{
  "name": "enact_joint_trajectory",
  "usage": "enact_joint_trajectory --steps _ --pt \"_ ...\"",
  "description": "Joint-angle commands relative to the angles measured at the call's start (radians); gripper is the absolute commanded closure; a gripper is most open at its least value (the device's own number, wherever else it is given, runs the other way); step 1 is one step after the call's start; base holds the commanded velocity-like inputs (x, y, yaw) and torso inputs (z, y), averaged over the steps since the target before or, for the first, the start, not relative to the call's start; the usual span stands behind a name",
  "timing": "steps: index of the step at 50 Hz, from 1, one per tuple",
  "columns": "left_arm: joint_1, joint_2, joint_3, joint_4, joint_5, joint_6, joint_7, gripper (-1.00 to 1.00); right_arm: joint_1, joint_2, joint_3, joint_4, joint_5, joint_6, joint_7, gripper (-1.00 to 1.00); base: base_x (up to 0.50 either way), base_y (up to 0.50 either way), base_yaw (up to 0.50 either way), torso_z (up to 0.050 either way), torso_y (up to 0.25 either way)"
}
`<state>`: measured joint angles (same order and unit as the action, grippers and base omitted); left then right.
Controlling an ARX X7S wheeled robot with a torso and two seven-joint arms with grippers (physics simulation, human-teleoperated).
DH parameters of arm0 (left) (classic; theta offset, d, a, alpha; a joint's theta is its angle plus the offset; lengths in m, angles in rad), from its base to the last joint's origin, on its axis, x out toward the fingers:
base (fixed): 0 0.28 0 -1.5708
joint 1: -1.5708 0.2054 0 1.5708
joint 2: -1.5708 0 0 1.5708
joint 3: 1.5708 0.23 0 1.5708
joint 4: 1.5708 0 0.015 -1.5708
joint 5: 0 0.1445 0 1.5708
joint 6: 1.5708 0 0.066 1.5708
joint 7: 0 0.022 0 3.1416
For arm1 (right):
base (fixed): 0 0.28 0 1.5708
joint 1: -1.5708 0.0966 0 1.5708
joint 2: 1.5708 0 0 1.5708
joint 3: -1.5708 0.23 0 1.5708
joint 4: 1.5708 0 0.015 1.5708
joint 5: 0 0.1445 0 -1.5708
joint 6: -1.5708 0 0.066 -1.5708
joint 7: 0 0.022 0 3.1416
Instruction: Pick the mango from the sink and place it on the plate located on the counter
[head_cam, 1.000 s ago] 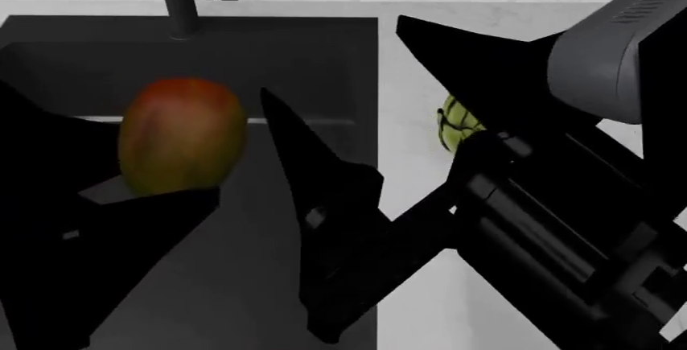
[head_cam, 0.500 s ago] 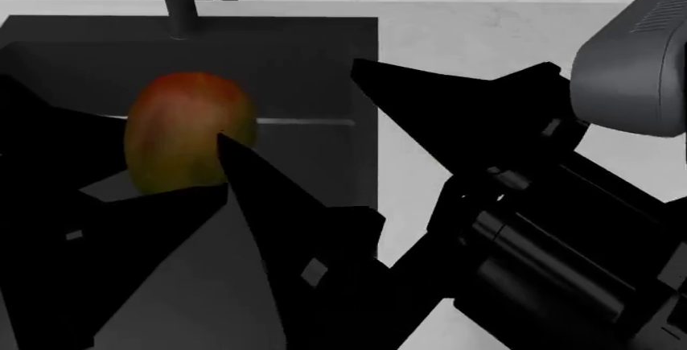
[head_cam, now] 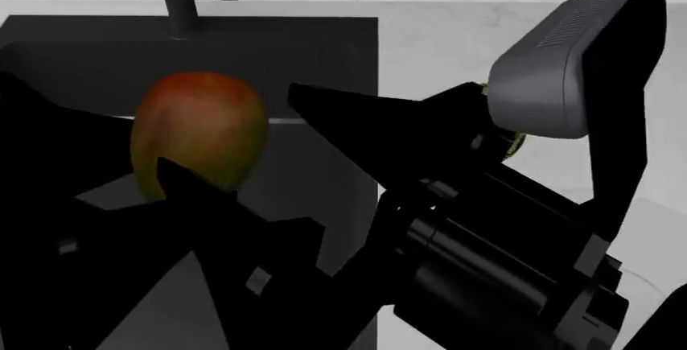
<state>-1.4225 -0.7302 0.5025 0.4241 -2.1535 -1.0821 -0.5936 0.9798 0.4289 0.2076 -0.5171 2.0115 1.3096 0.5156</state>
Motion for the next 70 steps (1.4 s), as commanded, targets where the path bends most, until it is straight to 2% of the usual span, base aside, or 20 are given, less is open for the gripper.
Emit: enact_joint_trajectory --steps 1,19,20,36,37,45,51,57,70 --pt "0.004 0.011 -0.006 0.003 -0.026 -0.032 -0.062 1.0 0.0 -0.058 -0.027 0.034 -0.103 0.014 -0.025 -1.0 0.0 0.0 0.0 0.0 0.0" --pt "-0.012 0.013 0.0 0.017 -0.054 -0.019 -0.068 1.0 0.001 -0.103 -0.07 0.07 -0.206 0.024 -0.108 -1.0 0.0 0.0 0.0 0.0 0.001" --pt "-0.012 0.013 0.0 0.017 -0.054 -0.018 -0.067 1.0 0.001 -0.102 -0.071 0.072 -0.199 0.022 -0.104 1.0 0.0 0.0 0.0 0.0 0.0" --pt "-0.007 0.015 0.012 0.014 -0.049 -0.018 -0.062 1.0 0.013 -0.074 -0.073 0.062 -0.176 0.001 -0.106 1.0 0.0 0.0 0.0 0.0 0.001" --pt "-0.002 0.013 0.01 0.016 -0.048 -0.017 -0.06 -1.0 0.015 -0.073 -0.073 0.061 -0.178 0.001 -0.107 1.0 0.0 0.0 0.0 0.0 0.0" --pt "0.046 -0.013 0.0 0.04 -0.041 -0.007 -0.057 -1.0 0.031 -0.062 -0.077 0.057 -0.179 -0.008 -0.104 1.0 0.0 0.0 0.0 0.0 0.001" --pt "0.186 -0.06 -0.031 0.058 0.022 0.008 -0.017 -1.0 0.04 -0.044 -0.074 0.053 -0.162 -0.019 -0.093 1.0 0.0 0.0 0.0 0.0 0.0" --pt "0.259 -0.104 -0.059 0.064 0.065 0.021 0.001 -1.0 0.053 -0.02 -0.073 0.049 -0.138 -0.028 -0.075 1.0 0.0 0.0 0.0 0.0 0.0" --pt "0.283 -0.156 -0.072 0.092 0.057 0.053 -0.055 -1.0 0.074 0.164 -0.063 -0.008 0.035 -0.054 0.056 1.0 0.0 0.0 0.0 0.0 0.001"
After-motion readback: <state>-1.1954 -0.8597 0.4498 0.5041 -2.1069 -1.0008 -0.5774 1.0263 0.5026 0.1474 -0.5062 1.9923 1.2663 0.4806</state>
